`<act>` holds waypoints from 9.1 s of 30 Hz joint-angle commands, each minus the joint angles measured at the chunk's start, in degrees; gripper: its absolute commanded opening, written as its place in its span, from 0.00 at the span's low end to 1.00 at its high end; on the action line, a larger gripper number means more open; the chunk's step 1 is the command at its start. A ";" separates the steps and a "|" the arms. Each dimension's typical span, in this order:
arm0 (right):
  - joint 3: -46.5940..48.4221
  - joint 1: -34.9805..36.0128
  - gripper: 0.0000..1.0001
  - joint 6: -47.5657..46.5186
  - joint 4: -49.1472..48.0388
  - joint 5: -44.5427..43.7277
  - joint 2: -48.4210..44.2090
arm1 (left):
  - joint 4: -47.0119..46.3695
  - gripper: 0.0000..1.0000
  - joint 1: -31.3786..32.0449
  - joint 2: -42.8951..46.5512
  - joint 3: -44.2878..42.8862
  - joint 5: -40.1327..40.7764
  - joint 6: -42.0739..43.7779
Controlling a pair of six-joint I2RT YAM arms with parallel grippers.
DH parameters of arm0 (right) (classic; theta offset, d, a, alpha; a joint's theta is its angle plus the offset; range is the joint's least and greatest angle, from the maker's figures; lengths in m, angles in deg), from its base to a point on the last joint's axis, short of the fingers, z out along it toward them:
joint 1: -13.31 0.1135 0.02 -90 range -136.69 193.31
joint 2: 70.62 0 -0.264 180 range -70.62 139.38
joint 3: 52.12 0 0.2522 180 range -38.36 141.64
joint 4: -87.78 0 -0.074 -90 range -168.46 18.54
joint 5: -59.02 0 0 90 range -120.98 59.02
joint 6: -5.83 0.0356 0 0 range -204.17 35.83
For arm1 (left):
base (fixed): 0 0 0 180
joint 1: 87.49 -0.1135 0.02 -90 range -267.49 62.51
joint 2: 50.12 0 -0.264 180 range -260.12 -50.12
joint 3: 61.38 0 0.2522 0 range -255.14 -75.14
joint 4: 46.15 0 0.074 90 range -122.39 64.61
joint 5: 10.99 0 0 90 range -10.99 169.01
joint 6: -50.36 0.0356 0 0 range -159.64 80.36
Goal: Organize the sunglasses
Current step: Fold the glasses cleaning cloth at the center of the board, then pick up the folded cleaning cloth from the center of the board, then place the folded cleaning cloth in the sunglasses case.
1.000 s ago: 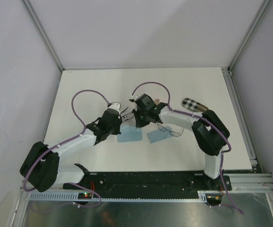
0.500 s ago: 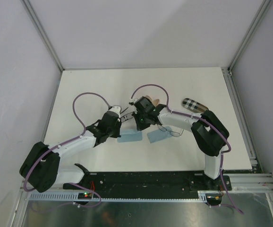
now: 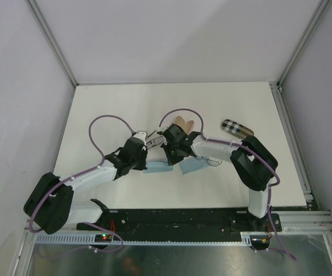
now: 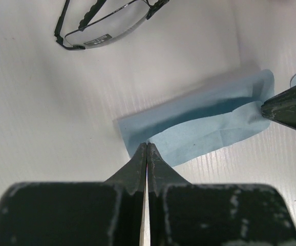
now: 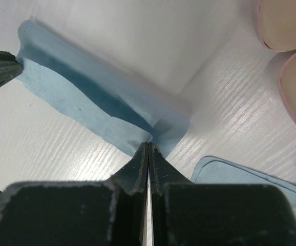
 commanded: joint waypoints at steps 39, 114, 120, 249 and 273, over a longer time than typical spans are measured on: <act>-1.96 -2.37 0.34 -0.83 -5.66 -4.70 -3.93 | 0.61 0.43 -4.53 -0.50 -2.03 0.97 -3.18; -1.23 -6.50 0.00 0.06 -7.40 1.55 -7.83 | -4.14 0.00 -0.25 3.15 -4.83 -3.48 -7.85; 0.83 -9.17 0.00 -0.46 -7.04 1.85 -6.71 | -5.33 0.00 0.77 1.15 -6.86 -2.67 -8.56; 31.66 -24.43 0.00 -4.67 -5.03 12.34 19.77 | -22.65 0.00 -0.23 -23.37 -17.26 0.96 -15.38; 27.07 -27.37 0.49 -2.48 -6.28 9.55 13.30 | -23.60 0.01 -0.58 -23.98 -17.81 -1.53 -14.93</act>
